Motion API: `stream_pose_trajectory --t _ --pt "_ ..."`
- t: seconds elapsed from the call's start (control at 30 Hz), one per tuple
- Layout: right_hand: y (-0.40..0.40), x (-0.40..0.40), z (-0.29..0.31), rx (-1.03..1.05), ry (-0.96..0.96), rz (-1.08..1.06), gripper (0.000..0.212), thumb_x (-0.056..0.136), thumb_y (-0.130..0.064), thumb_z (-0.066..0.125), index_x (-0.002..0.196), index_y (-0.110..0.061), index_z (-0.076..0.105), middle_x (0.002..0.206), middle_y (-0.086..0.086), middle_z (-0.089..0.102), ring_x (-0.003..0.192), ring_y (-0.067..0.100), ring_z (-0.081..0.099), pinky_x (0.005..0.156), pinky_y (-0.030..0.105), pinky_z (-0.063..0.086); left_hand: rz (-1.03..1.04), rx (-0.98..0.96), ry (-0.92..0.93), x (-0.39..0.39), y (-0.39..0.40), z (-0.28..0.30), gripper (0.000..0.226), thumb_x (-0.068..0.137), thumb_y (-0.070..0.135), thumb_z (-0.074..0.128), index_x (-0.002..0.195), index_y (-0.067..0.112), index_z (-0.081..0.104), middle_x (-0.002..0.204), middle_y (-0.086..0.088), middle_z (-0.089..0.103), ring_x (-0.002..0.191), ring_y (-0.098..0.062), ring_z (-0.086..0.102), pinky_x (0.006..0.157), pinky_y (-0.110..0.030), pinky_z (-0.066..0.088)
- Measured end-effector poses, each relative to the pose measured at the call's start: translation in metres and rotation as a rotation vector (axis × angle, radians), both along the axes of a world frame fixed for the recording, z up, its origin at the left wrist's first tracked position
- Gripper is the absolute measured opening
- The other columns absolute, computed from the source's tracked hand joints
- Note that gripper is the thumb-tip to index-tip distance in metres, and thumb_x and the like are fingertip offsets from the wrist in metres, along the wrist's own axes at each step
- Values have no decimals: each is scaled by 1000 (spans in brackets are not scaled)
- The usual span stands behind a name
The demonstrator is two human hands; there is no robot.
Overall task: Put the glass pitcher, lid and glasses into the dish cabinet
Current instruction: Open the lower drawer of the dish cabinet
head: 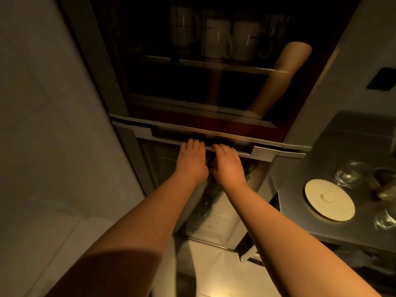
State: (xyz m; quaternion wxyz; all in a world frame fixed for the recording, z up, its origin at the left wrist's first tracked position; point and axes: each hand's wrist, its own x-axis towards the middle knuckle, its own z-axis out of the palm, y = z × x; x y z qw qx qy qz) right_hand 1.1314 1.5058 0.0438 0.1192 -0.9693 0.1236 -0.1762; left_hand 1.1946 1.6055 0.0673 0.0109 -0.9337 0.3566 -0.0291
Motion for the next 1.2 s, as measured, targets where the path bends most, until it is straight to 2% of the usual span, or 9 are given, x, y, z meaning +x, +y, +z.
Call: stream_pose_trajectory --t 0.17,0.33,0.6,0.7,0.83,0.93,1.03,1.13,1.2 --pt "0 1 -2 44 -82 -18 50 83 1 61 132 -3 49 130 16 54 123 31 46 110 40 28 16 8 0 -2 -1 1 67 91 28 46 147 5 17 151 -14 24 142 -30 15 118 -43 12" --pt "-1 -1 1 59 -87 -14 50 84 2 61 132 -5 50 131 15 54 124 30 45 108 38 30 25 30 -9 -4 -2 2 68 92 27 44 148 6 13 153 -14 20 143 -30 13 118 -43 10" --pt "-6 1 -2 38 -107 -5 48 82 4 62 127 -8 56 127 11 59 118 27 53 102 36 37 40 -32 -16 -8 -3 1 62 92 29 49 145 7 23 147 -13 30 140 -28 21 117 -41 15" --pt "-3 -10 -5 76 -177 -11 44 76 5 66 118 -8 64 117 10 65 110 27 58 95 32 41 38 -50 -29 -20 7 -5 62 92 30 47 144 7 24 146 -13 31 139 -28 22 117 -41 16" --pt "0 -35 -16 80 -306 91 42 69 5 72 107 -10 69 103 6 69 97 23 63 90 29 45 51 -6 -116 -56 27 -18 64 91 29 46 145 6 19 143 -14 32 135 -30 26 118 -43 9" --pt "2 -55 -19 60 -350 167 42 68 11 70 105 -9 70 100 7 70 94 23 65 96 30 41 43 30 -133 -83 36 -21 71 90 33 47 146 4 14 144 -14 29 136 -31 24 117 -44 3" --pt "-2 -69 -22 51 -326 186 44 71 11 69 109 -12 69 105 5 70 101 22 64 103 31 36 45 6 -112 -102 43 -20 72 90 30 46 147 4 11 148 -14 26 138 -30 21 117 -42 0" --pt "0 -82 -20 71 -273 185 45 71 8 69 111 -12 68 111 6 68 107 22 62 108 34 30 0 -7 -84 -115 53 -18 74 94 28 42 150 5 0 155 -15 12 143 -29 9 118 -39 -4" --pt "8 -93 -15 105 -264 185 43 74 5 68 114 -12 66 114 7 66 111 24 59 107 36 34 -46 -3 -56 -123 64 -17 77 95 28 42 150 7 -7 158 -13 -1 145 -27 -1 116 -36 -9"
